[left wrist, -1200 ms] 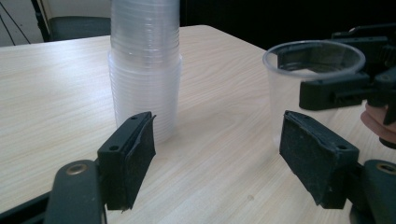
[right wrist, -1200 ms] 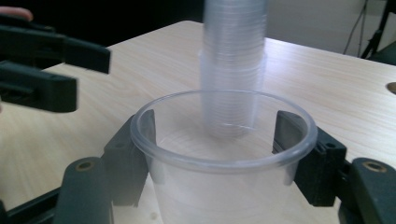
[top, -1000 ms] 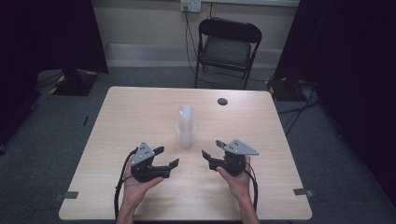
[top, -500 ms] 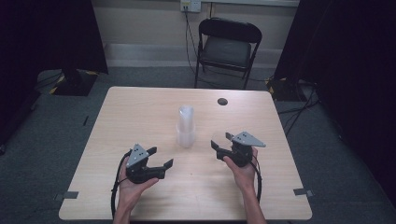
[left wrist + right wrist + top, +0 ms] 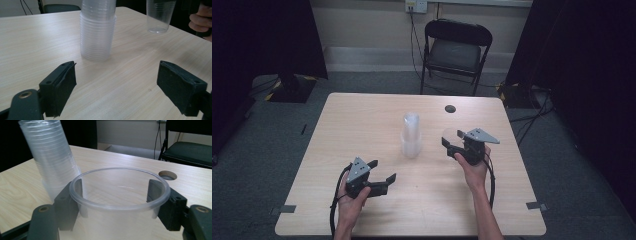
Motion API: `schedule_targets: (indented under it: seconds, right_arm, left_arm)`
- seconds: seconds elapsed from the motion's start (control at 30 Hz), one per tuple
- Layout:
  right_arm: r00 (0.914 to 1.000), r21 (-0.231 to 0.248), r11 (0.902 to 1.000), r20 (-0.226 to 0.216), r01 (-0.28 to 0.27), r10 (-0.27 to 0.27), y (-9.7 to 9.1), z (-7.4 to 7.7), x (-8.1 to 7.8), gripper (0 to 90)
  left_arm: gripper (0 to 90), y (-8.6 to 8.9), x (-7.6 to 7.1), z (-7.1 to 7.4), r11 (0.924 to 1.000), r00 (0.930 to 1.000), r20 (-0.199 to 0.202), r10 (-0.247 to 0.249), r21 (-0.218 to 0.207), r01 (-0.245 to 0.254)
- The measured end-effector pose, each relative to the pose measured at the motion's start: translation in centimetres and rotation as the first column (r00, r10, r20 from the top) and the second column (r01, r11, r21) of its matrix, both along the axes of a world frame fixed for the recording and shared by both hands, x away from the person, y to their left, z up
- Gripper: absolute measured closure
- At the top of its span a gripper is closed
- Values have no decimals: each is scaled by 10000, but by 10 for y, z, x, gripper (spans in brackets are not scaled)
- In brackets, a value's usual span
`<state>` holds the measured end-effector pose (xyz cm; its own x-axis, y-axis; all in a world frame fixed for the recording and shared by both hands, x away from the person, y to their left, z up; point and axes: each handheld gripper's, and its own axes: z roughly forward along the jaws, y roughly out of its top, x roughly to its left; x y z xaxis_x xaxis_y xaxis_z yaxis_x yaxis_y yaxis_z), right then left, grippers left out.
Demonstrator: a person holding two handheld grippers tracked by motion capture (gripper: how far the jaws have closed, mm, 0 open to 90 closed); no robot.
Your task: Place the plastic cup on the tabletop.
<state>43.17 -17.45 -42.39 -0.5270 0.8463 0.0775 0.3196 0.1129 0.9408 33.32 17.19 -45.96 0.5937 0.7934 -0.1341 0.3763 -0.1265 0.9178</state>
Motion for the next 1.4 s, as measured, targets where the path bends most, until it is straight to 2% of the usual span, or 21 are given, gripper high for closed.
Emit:
schedule_targets:
  seconds: [0.1,0.17,0.2,0.27,0.4,0.57,0.7,0.83,0.9,1.0,1.1,1.17,1.23,1.4]
  right_arm:
    - [10000,-41,10000,-43,-34,34,1,0,9,283]
    - [10000,48,10000,-14,-1,1,1,-1,15,283]
    - [9999,97,9999,-105,50,-49,0,-2,21,283]
    - [9999,56,9999,-93,93,-93,0,-3,24,283]
    - [9995,174,9994,-141,297,-295,-2,-4,35,281]
    - [9979,373,9973,-193,625,-618,-2,-6,46,273]
    - [9960,127,9963,-285,850,-846,0,-11,57,275]
    - [9933,-38,9955,-655,948,-948,1,-25,67,276]
    - [9933,-37,9956,-674,940,-940,1,-27,69,276]
    - [9924,-4,9952,-743,979,-977,3,-30,73,275]
    - [9919,-164,9944,-704,1048,-1057,5,-34,76,275]
    - [9906,-258,9936,-783,1102,-1119,7,-39,80,276]
    - [9902,-195,9942,-897,1053,-1067,7,-40,80,278]
    - [9920,-423,9931,-595,1093,-1117,9,-45,77,284]
  left_arm:
    - [157,2,0,-2,9998,9999,-91,142,124,-141]
    - [157,3,0,-3,9997,9997,1,227,111,-227]
    - [159,3,1,-4,9994,9997,-31,235,246,-234]
    - [159,3,1,-4,9992,9996,-82,277,274,-275]
    - [160,3,1,-6,9993,9998,67,193,323,-195]
    - [160,4,1,-8,9995,9997,8,237,204,-237]
    - [163,6,0,-11,9984,9995,6,328,452,-328]
    - [166,10,-1,-14,9993,9994,-47,342,149,-341]
    - [166,10,-1,-15,9992,9995,-42,302,275,-300]
    - [166,10,-1,-15,9993,9996,-51,286,223,-285]
    - [166,9,-1,-14,9994,9997,25,236,241,-237]
    - [167,9,0,-13,9995,9995,12,317,74,-317]
    - [167,8,0,-13,9996,9996,47,286,83,-287]
    - [167,11,0,-14,9992,9993,-39,367,143,-367]
